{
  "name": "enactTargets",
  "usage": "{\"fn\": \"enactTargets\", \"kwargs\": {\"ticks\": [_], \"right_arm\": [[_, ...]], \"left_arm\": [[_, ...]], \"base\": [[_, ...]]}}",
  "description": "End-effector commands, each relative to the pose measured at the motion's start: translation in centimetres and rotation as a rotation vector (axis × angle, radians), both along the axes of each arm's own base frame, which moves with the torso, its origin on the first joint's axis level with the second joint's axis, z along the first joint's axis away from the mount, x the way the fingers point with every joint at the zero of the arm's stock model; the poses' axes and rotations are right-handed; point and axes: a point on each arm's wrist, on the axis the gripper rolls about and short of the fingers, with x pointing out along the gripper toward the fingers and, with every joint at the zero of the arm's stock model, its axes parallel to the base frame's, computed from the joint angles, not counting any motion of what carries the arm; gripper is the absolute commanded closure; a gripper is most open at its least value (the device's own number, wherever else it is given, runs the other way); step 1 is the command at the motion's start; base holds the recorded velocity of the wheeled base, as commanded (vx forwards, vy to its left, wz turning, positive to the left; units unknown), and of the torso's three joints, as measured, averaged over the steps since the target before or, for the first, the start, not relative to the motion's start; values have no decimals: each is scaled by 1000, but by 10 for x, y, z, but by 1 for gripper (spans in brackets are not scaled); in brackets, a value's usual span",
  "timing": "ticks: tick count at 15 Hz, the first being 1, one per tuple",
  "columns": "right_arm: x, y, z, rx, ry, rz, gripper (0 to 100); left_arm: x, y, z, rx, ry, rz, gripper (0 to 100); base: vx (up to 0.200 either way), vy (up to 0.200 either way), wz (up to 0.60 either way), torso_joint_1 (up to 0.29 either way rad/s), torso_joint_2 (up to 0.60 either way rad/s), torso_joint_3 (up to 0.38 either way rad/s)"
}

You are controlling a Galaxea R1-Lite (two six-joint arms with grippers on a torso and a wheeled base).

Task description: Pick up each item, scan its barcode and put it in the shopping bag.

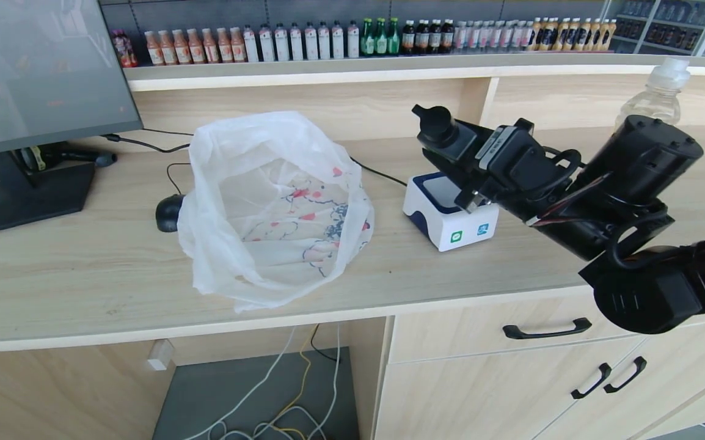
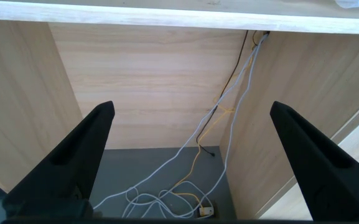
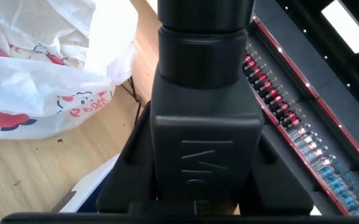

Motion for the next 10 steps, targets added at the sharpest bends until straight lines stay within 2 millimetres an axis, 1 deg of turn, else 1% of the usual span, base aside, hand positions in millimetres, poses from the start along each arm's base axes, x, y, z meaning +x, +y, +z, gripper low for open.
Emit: {"fn": "enactTargets", "kwargs": {"ticks": [1,3,5,10], "right_arm": [[2,0,-4,-13,4,7,100],[5,1,-8,-21,11,15,100],[10,-4,-12,-25,21,-2,100],[12,-4,-16,-30,35,-1,100]], "left_arm": [[0,0,0,0,-1,0,0],[0,0,0,0,-1,0,0],[0,0,0,0,-1,0,0],[0,0,0,1,-1,0,0]], "base": [[0,0,0,0,0,0],[0,0,0,0,0,0],[0,0,0,0,0,0],[0,0,0,0,0,0]]}}
